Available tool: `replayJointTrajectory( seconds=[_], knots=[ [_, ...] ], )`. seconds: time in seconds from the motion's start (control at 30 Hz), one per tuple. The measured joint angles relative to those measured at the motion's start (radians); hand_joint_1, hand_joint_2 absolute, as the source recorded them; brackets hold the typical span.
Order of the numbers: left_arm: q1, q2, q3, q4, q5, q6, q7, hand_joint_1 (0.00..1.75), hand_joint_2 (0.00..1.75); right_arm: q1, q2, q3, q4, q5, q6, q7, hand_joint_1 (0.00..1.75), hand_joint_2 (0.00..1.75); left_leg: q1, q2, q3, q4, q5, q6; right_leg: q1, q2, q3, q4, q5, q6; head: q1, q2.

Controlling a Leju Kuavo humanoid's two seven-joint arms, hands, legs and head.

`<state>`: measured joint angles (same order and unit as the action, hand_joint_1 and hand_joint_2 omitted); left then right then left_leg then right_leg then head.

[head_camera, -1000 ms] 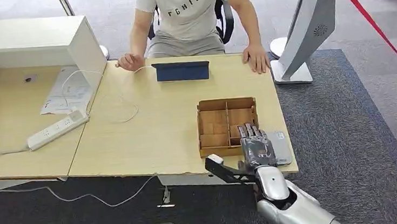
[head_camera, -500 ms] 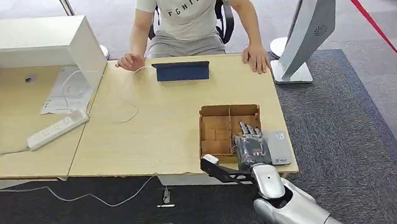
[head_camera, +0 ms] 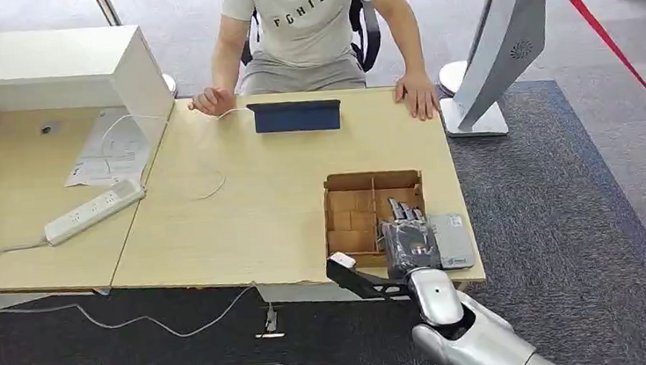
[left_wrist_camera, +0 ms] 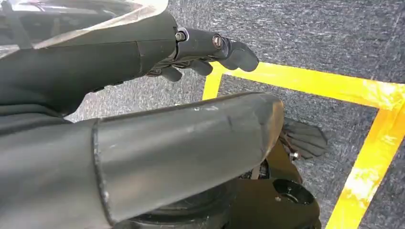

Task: Pass the card to the sensor for recognition and then transmit it.

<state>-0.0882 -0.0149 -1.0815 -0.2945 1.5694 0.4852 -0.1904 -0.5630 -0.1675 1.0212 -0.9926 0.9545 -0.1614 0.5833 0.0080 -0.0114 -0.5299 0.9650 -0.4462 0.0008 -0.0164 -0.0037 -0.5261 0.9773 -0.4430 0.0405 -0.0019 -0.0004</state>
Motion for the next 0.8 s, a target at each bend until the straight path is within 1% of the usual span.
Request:
replayJointTrajectory(
  seconds=[0.07, 0.2, 0.33, 0.43, 0.57, 0.8],
  knots=[
    [0.000, 0.000, 0.000, 0.000, 0.000, 0.000, 0.000, 0.00, 0.00, 0.002, 0.000, 0.000, 0.000, 0.005, -0.017, -0.005, 1.75, 1.75, 0.000, 0.000, 0.000, 0.000, 0.000, 0.000, 0.000, 0.000, 0.000, 0.000, 0.000, 0.000, 0.000, 0.000],
    [0.000, 0.000, 0.000, 0.000, 0.000, 0.002, -0.002, 0.00, 0.00, 0.002, 0.000, -0.001, -0.007, 0.040, -0.077, -0.028, 1.75, 1.75, 0.000, 0.000, 0.000, 0.000, 0.000, 0.000, 0.000, 0.000, 0.000, 0.000, 0.000, 0.000, 0.000, 0.000],
    [0.000, -0.003, 0.000, 0.000, 0.000, 0.006, -0.003, 0.00, 0.00, -0.003, 0.001, -0.003, -0.033, 0.081, -0.103, -0.046, 1.75, 1.75, 0.000, 0.000, 0.000, 0.000, 0.000, 0.000, 0.000, 0.000, 0.000, 0.000, 0.000, 0.000, 0.000, 0.000],
    [0.000, -0.006, 0.000, 0.000, 0.000, 0.008, -0.003, 0.00, 0.00, -0.018, -0.001, -0.003, -0.067, 0.122, -0.096, -0.049, 1.75, 1.75, 0.000, 0.000, 0.000, 0.000, 0.000, 0.000, 0.000, 0.000, 0.000, 0.000, 0.000, 0.000, 0.000, 0.000],
    [0.000, -0.009, 0.000, 0.000, 0.002, 0.017, -0.001, 0.00, 0.00, -0.036, -0.009, -0.003, -0.113, 0.148, -0.063, -0.041, 1.75, 1.75, 0.000, 0.000, 0.000, 0.000, 0.000, 0.000, 0.000, 0.000, 0.000, 0.000, 0.000, 0.000, 0.000, 0.000],
    [0.000, -0.011, 0.000, 0.000, 0.002, 0.020, 0.010, 0.00, 0.00, -0.070, -0.034, -0.003, -0.182, 0.152, -0.047, -0.031, 1.75, 1.75, 0.000, 0.000, 0.000, 0.000, 0.000, 0.000, 0.000, 0.000, 0.000, 0.000, 0.000, 0.000, 0.000, 0.000]
  ],
)
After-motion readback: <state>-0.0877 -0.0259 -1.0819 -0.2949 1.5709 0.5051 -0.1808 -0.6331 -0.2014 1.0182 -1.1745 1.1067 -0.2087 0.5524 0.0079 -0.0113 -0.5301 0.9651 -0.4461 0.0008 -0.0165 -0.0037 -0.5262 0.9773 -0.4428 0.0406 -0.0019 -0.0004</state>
